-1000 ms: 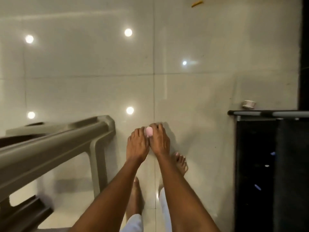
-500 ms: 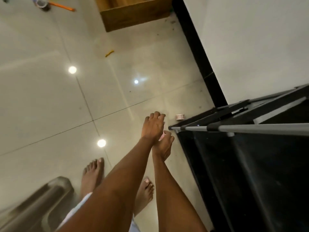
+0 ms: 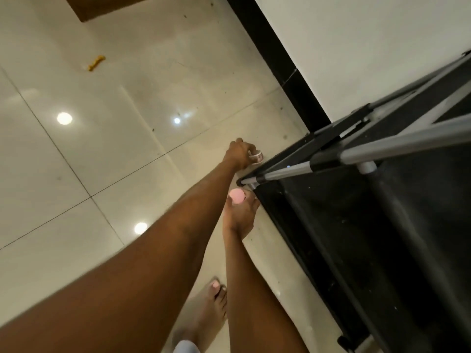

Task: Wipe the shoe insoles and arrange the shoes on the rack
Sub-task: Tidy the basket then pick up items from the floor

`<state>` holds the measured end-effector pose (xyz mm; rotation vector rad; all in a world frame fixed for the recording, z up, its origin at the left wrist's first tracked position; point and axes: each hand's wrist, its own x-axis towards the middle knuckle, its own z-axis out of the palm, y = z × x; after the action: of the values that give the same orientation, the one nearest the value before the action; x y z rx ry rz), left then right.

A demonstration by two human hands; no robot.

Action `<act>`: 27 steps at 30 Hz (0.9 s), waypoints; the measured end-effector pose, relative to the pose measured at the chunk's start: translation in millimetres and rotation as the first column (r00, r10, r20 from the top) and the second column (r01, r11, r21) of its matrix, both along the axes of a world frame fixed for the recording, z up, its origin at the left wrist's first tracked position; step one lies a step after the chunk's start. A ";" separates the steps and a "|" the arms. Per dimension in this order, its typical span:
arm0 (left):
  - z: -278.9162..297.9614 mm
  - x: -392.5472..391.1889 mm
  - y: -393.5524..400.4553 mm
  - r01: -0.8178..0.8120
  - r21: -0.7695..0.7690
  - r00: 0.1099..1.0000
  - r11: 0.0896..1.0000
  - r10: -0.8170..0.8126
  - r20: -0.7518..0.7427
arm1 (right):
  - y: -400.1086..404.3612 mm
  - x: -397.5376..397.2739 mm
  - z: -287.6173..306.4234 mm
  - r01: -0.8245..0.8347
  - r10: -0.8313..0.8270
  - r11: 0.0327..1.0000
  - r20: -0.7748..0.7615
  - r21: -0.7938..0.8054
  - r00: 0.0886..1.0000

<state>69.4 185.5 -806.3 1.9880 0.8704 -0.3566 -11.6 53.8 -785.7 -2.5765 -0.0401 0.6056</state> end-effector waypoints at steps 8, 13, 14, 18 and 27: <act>99.7 -96.2 -1.0 -0.261 -0.106 0.965 0.960 0.264 0.012 | -11.5 -25.5 91.9 -0.053 0.051 0.998 -0.057 -0.044 0.997; 194.1 -170.3 -32.8 -0.172 0.043 0.984 0.984 0.173 -0.034 | -31.4 -55.8 188.9 -0.032 0.030 0.999 -0.110 -0.016 0.994; 216.0 -179.9 -40.1 -0.089 0.101 0.994 0.991 0.095 -0.057 | -36.3 -60.2 212.6 -0.009 0.008 1.000 -0.119 -0.004 0.993; 295.8 -207.4 -71.3 0.077 0.117 0.996 0.990 -0.073 -0.041 | -59.3 -74.5 297.0 0.095 -0.092 0.995 -0.124 0.019 0.988; 435.4 -215.2 -192.4 0.311 0.188 0.945 0.932 -0.324 0.040 | -178.8 -100.1 433.6 0.279 -0.271 0.958 -0.112 0.068 0.956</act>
<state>-145.8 -6.8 -370.9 2.3018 0.5489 -0.4004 -111.7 -125.1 -352.1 -2.4087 0.3172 0.6139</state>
